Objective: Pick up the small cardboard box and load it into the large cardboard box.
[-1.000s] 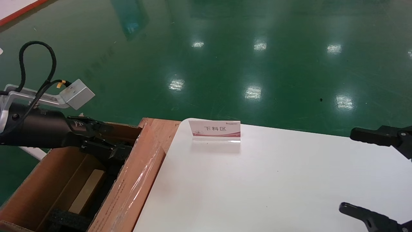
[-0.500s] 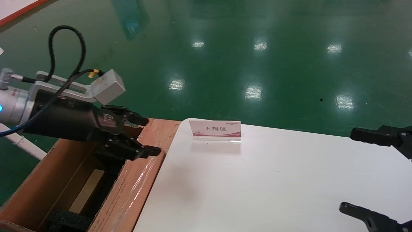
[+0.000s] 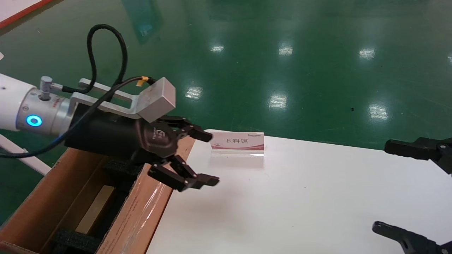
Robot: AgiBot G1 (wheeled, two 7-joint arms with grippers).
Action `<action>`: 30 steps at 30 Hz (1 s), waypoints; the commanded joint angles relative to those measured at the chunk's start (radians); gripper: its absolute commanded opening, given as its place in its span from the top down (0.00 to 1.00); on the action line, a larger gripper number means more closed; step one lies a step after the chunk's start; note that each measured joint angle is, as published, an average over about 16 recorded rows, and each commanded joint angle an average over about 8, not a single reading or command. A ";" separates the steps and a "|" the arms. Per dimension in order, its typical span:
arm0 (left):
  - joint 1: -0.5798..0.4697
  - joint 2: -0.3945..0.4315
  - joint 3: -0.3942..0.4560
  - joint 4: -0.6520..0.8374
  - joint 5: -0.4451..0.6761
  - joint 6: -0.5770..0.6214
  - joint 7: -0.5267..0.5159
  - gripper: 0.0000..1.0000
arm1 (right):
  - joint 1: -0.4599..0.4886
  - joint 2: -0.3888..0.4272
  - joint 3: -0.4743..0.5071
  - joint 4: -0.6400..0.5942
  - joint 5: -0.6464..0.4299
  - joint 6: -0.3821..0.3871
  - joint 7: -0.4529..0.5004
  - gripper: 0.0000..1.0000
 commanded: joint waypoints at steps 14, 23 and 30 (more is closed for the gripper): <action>0.413 0.108 -0.493 0.019 -0.084 0.091 0.179 0.00 | 0.000 0.000 -0.001 0.000 0.000 0.000 0.000 0.00; 0.662 0.174 -0.789 0.030 -0.135 0.145 0.287 0.00 | -0.001 -0.001 0.002 0.001 -0.001 -0.001 0.001 0.00; 0.816 0.214 -0.972 0.038 -0.166 0.179 0.354 0.00 | -0.001 -0.002 0.005 0.001 -0.003 -0.002 0.003 0.00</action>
